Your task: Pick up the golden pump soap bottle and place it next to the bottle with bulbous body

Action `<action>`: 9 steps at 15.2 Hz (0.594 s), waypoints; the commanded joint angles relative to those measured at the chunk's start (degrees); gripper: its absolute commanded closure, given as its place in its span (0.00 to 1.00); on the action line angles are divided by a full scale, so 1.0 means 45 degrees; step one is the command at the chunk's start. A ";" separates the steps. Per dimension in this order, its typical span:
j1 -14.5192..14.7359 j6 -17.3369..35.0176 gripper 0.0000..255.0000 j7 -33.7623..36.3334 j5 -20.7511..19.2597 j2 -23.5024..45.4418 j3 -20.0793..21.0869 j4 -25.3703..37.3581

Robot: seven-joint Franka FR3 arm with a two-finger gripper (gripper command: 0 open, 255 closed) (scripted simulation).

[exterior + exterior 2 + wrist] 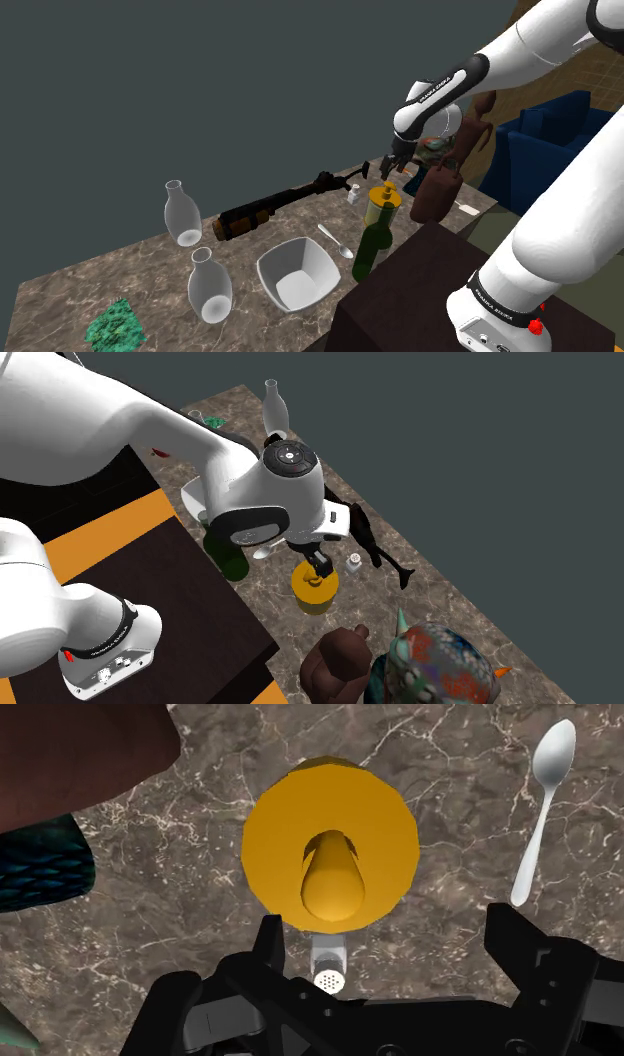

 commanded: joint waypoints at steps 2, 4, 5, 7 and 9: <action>-0.0081 0.0872 0.00 -0.1247 0.1114 0.1660 -0.0142 0.0522; -0.0161 0.1083 0.00 -0.1441 0.1355 0.1943 -0.0041 0.0562; -0.0188 0.1253 0.00 -0.1577 0.1545 0.2143 0.0019 0.0575; -0.0260 0.1584 0.00 -0.1862 0.1938 0.2546 0.0161 0.0611; -0.0364 0.1905 0.00 -0.2153 0.2340 0.2952 0.0340 0.0663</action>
